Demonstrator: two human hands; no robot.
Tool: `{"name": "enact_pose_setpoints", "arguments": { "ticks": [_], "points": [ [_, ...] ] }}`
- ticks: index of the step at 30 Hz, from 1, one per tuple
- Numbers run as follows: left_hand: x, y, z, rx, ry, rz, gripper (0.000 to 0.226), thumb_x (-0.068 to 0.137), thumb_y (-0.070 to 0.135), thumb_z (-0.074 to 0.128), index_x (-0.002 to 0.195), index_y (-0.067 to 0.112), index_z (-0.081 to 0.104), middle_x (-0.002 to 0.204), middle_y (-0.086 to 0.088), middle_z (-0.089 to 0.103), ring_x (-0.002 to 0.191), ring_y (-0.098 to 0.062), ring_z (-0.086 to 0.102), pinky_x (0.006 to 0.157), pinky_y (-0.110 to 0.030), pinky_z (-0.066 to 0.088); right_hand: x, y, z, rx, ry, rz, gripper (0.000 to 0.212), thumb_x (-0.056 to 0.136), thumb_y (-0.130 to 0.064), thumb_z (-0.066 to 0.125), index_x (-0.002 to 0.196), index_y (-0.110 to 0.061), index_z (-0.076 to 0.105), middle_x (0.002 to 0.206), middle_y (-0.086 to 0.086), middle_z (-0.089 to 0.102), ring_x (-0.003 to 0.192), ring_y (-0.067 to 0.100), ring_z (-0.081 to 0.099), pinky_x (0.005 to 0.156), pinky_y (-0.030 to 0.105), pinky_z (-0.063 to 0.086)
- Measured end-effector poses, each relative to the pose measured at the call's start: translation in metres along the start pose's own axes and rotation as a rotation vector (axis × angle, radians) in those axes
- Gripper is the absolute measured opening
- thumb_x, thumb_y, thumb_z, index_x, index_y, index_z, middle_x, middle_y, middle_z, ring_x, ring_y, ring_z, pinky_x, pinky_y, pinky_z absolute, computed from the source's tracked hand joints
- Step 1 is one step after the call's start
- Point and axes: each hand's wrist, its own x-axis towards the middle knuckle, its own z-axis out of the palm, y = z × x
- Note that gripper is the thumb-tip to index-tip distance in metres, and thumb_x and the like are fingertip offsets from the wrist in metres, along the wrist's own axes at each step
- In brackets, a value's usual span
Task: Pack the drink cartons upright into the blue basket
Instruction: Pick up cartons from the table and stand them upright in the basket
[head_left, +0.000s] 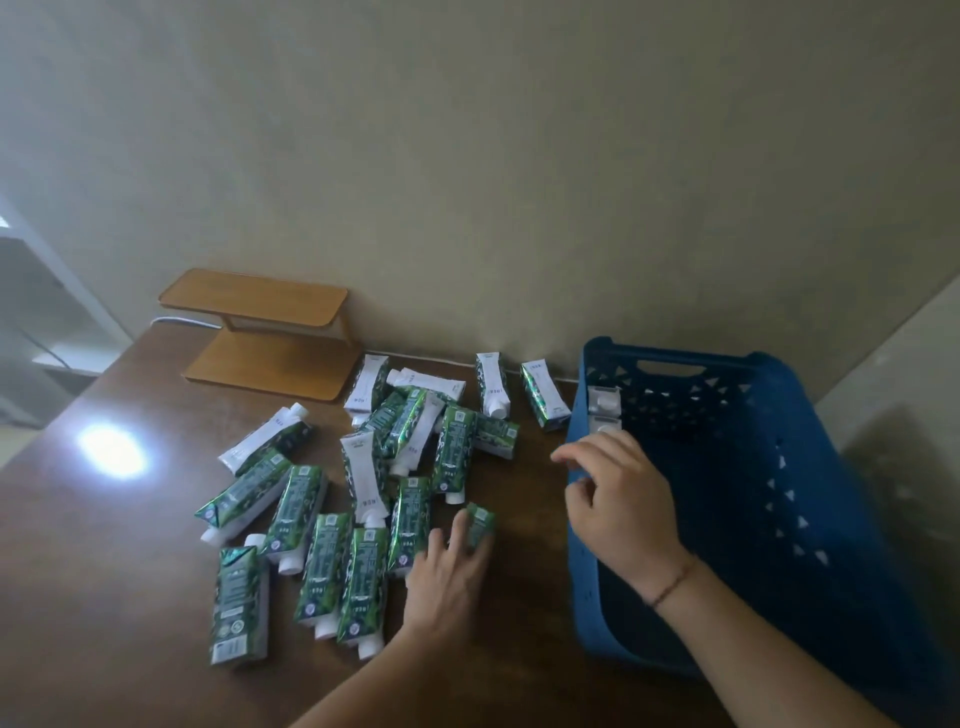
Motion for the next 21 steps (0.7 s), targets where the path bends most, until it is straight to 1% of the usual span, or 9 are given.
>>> {"name": "enact_pose_setpoints", "arguments": {
  "ticks": [3, 5, 8, 11, 13, 14, 17, 19, 21],
  "points": [
    [-0.003, 0.002, 0.006, -0.244, 0.106, -0.092, 0.083, 0.081, 0.011, 0.063, 0.148, 0.036, 0.022, 0.151, -0.007, 0.014, 0.124, -0.031, 0.042, 0.092, -0.043, 0.054, -0.008, -0.016, 0.003, -0.030, -0.093, -0.072, 0.028, 0.071, -0.006, 0.063, 0.092, -0.023, 0.071, 0.086, -0.011, 0.067, 0.089, 0.014, 0.058, 0.080, 0.029, 0.049],
    [0.003, 0.001, 0.004, -0.444, 0.107, -0.211, 0.081, 0.077, 0.012, 0.072, 0.145, 0.033, 0.032, 0.144, -0.004, 0.021, 0.117, -0.029, 0.050, 0.090, -0.040, 0.057, -0.012, -0.021, 0.005, -0.105, -0.175, -0.088, 0.027, 0.072, -0.016, 0.065, 0.095, -0.028, 0.071, 0.090, -0.014, 0.069, 0.096, 0.016, 0.059, 0.095, 0.039, 0.045],
    [0.014, -0.009, -0.019, -0.993, -0.003, -0.411, 0.066, 0.071, 0.015, 0.083, 0.126, 0.031, 0.050, 0.128, 0.001, 0.041, 0.102, -0.021, 0.056, 0.076, -0.033, 0.062, -0.015, -0.026, 0.003, -0.213, -0.368, -0.126, 0.035, 0.080, -0.027, 0.060, 0.114, -0.035, 0.063, 0.112, -0.016, 0.066, 0.121, 0.016, 0.049, 0.118, 0.054, 0.013],
    [0.016, -0.020, -0.052, -1.550, -0.187, -0.482, 0.046, 0.082, 0.015, 0.075, 0.124, 0.021, 0.058, 0.119, -0.010, 0.063, 0.101, -0.029, 0.065, 0.069, -0.038, 0.059, -0.012, -0.032, 0.002, -0.257, -0.601, -0.175, 0.063, 0.084, -0.036, 0.058, 0.142, -0.037, 0.035, 0.145, -0.014, 0.042, 0.143, 0.017, 0.021, 0.118, 0.052, -0.009],
    [0.011, -0.017, -0.072, -1.693, -0.214, -0.438, 0.035, 0.088, 0.024, 0.069, 0.121, 0.017, 0.063, 0.118, -0.015, 0.066, 0.103, -0.032, 0.066, 0.071, -0.040, 0.060, -0.011, -0.036, 0.008, -0.249, -0.655, -0.204, 0.085, 0.080, -0.049, 0.064, 0.149, -0.037, 0.015, 0.153, -0.011, 0.030, 0.146, 0.019, 0.016, 0.120, 0.052, -0.001],
    [0.008, -0.011, -0.084, -1.735, -0.202, -0.418, 0.032, 0.089, 0.028, 0.067, 0.119, 0.015, 0.065, 0.116, -0.016, 0.068, 0.104, -0.032, 0.067, 0.074, -0.042, 0.061, -0.010, -0.036, 0.011, -0.211, -0.626, -0.194, 0.091, 0.078, -0.054, 0.066, 0.149, -0.036, 0.013, 0.153, -0.009, 0.031, 0.144, 0.018, 0.022, 0.120, 0.051, 0.008],
    [-0.001, 0.005, -0.111, -1.827, -0.075, -0.312, 0.028, 0.093, 0.026, 0.054, 0.107, 0.006, 0.068, 0.096, -0.013, 0.071, 0.089, -0.029, 0.068, 0.069, -0.039, 0.060, -0.007, -0.032, 0.010, 0.083, -0.278, -0.114, 0.074, 0.075, -0.046, 0.076, 0.138, -0.029, 0.042, 0.132, -0.006, 0.058, 0.122, 0.015, 0.054, 0.102, 0.038, 0.048],
    [-0.006, 0.010, -0.125, -1.867, 0.045, -0.231, 0.031, 0.095, 0.024, 0.047, 0.106, 0.005, 0.069, 0.089, -0.011, 0.066, 0.077, -0.025, 0.065, 0.070, -0.036, 0.057, -0.004, -0.026, -0.003, 0.384, -0.137, 0.067, 0.057, 0.072, -0.040, 0.080, 0.122, -0.028, 0.055, 0.113, -0.010, 0.066, 0.100, 0.005, 0.062, 0.085, 0.025, 0.055],
    [-0.009, 0.014, -0.132, -1.775, 0.144, -0.166, 0.029, 0.097, 0.024, 0.047, 0.111, 0.009, 0.068, 0.091, -0.008, 0.066, 0.076, -0.022, 0.064, 0.072, -0.033, 0.056, -0.005, -0.017, -0.017, 0.653, 0.010, 0.199, 0.052, 0.067, -0.048, 0.079, 0.111, -0.029, 0.056, 0.100, -0.010, 0.067, 0.089, 0.003, 0.065, 0.075, 0.021, 0.056]
  ]
}}
